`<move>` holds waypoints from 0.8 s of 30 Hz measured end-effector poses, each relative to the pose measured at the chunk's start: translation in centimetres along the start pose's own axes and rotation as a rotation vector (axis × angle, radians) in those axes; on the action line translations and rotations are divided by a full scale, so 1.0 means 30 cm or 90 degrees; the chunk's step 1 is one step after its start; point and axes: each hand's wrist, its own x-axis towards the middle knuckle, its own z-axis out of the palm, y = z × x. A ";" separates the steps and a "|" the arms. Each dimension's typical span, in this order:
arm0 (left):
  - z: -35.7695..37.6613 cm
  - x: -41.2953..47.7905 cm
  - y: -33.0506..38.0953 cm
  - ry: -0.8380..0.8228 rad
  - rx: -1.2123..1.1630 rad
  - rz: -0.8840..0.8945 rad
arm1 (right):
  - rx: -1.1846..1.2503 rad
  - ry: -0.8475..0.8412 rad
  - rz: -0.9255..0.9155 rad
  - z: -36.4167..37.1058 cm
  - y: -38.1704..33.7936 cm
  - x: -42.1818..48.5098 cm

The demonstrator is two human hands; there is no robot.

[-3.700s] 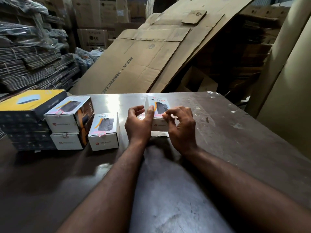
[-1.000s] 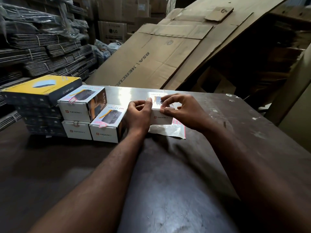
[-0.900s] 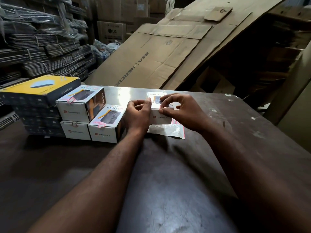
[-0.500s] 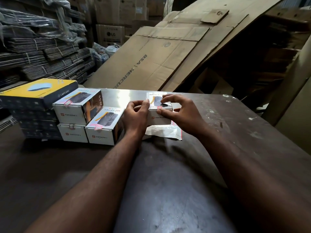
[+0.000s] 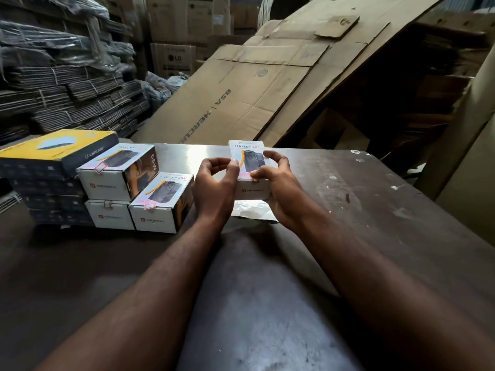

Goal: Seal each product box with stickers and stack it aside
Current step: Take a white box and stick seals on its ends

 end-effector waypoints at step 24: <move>-0.006 -0.015 -0.010 -0.198 -0.015 -0.013 | -0.277 -0.062 -0.153 -0.111 0.031 -0.008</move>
